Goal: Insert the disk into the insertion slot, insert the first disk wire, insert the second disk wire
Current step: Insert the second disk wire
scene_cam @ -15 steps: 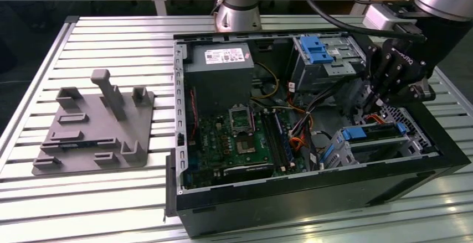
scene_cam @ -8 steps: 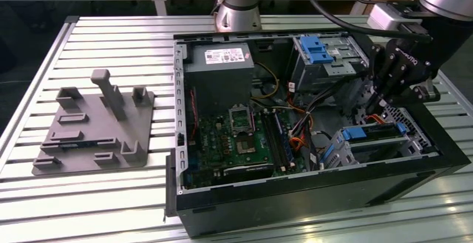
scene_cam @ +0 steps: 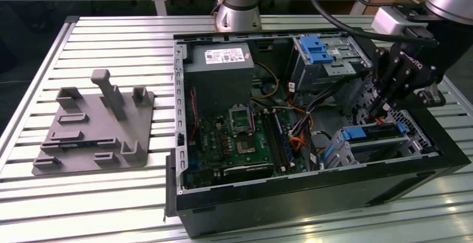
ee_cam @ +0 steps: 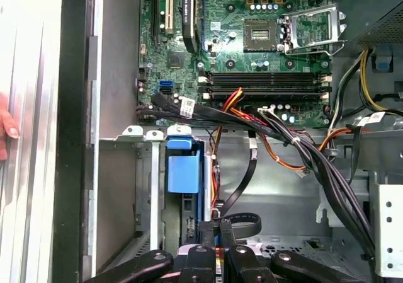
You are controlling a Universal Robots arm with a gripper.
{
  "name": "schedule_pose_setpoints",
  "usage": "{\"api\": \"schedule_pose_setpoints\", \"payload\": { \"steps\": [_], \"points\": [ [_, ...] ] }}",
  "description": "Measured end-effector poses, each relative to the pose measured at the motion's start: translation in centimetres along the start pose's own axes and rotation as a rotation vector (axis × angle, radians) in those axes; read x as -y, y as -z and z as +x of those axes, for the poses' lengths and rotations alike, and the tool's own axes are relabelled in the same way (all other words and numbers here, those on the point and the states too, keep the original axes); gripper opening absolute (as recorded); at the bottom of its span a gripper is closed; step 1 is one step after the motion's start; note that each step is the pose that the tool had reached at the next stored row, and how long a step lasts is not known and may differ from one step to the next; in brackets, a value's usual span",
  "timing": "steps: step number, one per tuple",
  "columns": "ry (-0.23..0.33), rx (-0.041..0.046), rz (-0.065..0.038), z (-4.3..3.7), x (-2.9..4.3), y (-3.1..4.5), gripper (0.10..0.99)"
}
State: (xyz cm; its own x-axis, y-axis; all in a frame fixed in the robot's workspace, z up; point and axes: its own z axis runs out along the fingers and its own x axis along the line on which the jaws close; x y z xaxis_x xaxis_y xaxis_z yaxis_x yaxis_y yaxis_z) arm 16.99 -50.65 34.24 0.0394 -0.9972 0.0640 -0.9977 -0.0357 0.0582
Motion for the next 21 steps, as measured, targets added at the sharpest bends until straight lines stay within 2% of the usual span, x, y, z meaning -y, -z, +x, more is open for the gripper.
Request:
{"api": "schedule_pose_setpoints", "payload": {
  "steps": [11, 21],
  "points": [
    [-0.010, 0.0108, 0.000, 1.41, -0.02, -0.10, 0.153],
    [-0.010, 0.0126, 0.000, 1.43, 0.06, -0.09, 0.153]
  ]
}}
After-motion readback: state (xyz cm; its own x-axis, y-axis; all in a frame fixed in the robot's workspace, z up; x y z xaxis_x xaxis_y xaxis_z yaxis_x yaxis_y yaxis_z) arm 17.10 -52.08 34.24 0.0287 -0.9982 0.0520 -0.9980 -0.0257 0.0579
